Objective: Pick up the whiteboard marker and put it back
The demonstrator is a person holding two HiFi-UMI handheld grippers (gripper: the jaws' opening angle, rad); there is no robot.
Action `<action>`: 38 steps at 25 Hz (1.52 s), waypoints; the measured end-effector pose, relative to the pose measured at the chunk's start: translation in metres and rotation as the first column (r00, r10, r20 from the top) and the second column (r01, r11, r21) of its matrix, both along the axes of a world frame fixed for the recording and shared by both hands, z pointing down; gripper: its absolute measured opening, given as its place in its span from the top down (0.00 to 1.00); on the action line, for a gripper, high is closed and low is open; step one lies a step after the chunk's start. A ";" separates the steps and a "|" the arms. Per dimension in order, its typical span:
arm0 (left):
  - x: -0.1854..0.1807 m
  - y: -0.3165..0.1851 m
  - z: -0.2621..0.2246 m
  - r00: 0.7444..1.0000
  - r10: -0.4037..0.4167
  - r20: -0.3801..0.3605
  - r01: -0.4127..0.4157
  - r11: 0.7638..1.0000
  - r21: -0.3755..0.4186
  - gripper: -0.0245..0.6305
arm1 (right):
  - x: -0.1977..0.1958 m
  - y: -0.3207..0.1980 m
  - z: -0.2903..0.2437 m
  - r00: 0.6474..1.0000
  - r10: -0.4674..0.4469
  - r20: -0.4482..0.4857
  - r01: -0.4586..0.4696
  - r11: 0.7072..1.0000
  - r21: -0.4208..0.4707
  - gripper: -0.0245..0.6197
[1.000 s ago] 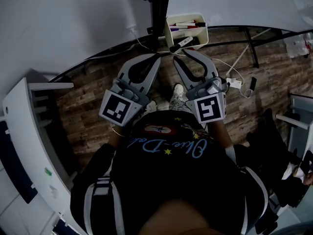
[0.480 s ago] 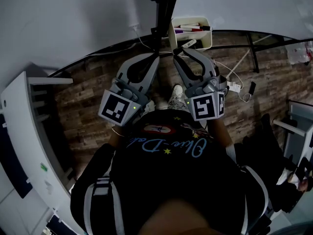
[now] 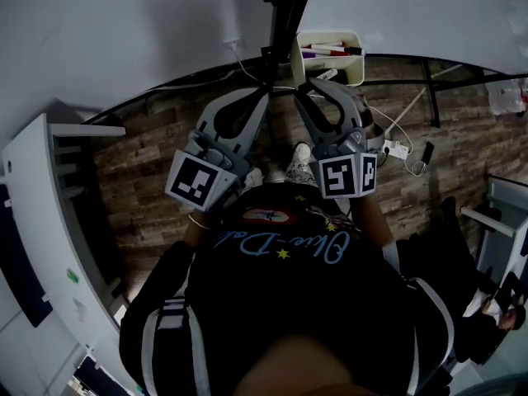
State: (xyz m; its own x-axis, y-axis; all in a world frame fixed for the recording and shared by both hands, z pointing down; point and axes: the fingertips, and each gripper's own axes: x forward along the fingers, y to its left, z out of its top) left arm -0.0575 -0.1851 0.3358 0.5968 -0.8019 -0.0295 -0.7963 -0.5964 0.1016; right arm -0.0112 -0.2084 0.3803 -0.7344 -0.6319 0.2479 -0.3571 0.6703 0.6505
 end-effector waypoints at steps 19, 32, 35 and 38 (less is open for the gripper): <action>-0.005 -0.005 -0.002 1.000 -0.007 0.002 0.007 1.000 0.001 0.96 | -0.004 -0.010 0.000 1.000 0.003 0.010 -0.003 1.000 -0.003 0.82; 0.002 -0.010 -0.003 1.000 0.002 0.004 -0.002 1.000 0.007 0.96 | 0.007 -0.015 -0.011 0.998 0.018 0.059 -0.018 1.000 0.006 0.84; 0.006 -0.012 -0.005 1.000 0.010 0.002 -0.010 1.000 0.012 0.96 | 0.010 -0.017 -0.014 0.996 0.024 0.082 -0.023 1.000 -0.011 0.84; 0.008 -0.014 -0.006 1.000 0.014 0.001 -0.014 1.000 0.015 0.96 | 0.013 -0.018 -0.016 0.994 0.030 0.103 -0.027 0.999 -0.024 0.84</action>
